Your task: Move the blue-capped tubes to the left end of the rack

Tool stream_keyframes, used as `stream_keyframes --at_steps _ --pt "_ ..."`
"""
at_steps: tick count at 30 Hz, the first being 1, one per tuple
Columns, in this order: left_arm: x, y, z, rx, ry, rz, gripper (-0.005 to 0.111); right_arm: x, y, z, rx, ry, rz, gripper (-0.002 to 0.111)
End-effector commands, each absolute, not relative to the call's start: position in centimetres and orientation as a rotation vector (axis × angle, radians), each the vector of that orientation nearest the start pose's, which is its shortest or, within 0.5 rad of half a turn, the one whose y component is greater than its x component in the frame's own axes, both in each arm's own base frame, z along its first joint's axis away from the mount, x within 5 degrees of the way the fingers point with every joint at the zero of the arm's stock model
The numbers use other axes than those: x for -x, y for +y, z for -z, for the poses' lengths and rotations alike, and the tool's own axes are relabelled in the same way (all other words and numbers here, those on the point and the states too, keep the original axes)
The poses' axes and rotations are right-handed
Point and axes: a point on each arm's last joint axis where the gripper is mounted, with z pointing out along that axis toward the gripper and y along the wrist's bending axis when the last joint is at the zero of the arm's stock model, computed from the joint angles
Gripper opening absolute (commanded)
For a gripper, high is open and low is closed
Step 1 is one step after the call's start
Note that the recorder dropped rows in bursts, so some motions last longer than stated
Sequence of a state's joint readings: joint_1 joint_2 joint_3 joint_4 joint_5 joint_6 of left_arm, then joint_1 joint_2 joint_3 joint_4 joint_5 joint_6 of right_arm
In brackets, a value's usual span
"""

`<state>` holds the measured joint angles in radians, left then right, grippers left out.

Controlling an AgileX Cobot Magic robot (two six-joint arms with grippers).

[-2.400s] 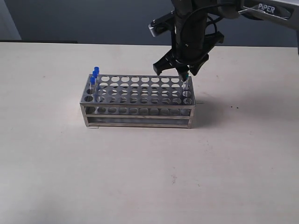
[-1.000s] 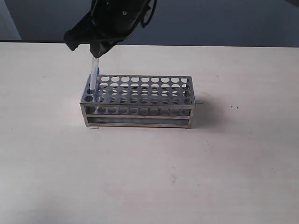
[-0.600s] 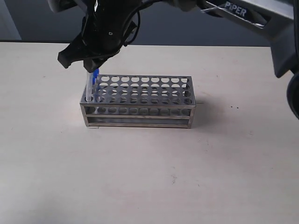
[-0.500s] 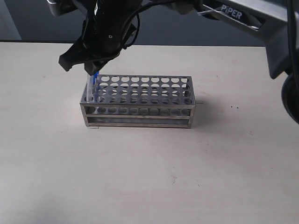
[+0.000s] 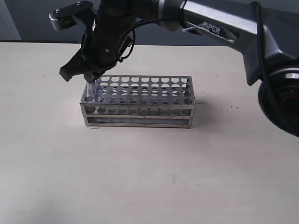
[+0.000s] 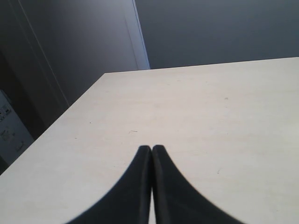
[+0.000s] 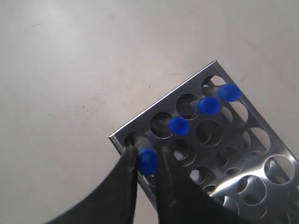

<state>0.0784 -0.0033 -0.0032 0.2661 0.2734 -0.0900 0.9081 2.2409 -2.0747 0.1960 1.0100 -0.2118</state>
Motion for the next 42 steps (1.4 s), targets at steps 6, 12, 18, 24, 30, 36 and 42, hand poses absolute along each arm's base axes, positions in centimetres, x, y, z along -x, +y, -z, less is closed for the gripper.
stream_keyframes --at_steps 6,12,18,24,30,36,42 --pt "-5.4 1.0 -19.0 -0.026 1.742 -0.235 0.000 -29.9 41.1 -23.1 1.336 2.337 -0.527 0.001" --pt "-5.4 1.0 -19.0 -0.026 1.742 -0.235 0.000 -29.9 41.2 -22.8 1.340 2.345 -0.524 0.027" --pt "-5.4 1.0 -19.0 -0.024 1.742 -0.233 0.000 -29.5 40.7 -22.9 1.371 2.398 -0.511 0.042" --pt "-5.4 1.0 -19.0 -0.023 1.742 -0.231 0.000 -27.8 38.8 -26.4 1.451 2.464 -0.491 0.042" --pt "-5.4 1.0 -19.0 -0.023 1.742 -0.231 0.000 -25.0 35.3 -36.7 1.351 2.284 -0.577 0.042" --pt "-5.4 1.0 -19.0 -0.023 1.742 -0.231 0.000 -21.0 30.3 -45.5 1.123 2.184 -0.718 0.042" --pt "-5.4 1.0 -19.0 -0.023 1.742 -0.231 0.000 -17.8 24.9 -51.2 1.047 2.013 -0.667 0.042"
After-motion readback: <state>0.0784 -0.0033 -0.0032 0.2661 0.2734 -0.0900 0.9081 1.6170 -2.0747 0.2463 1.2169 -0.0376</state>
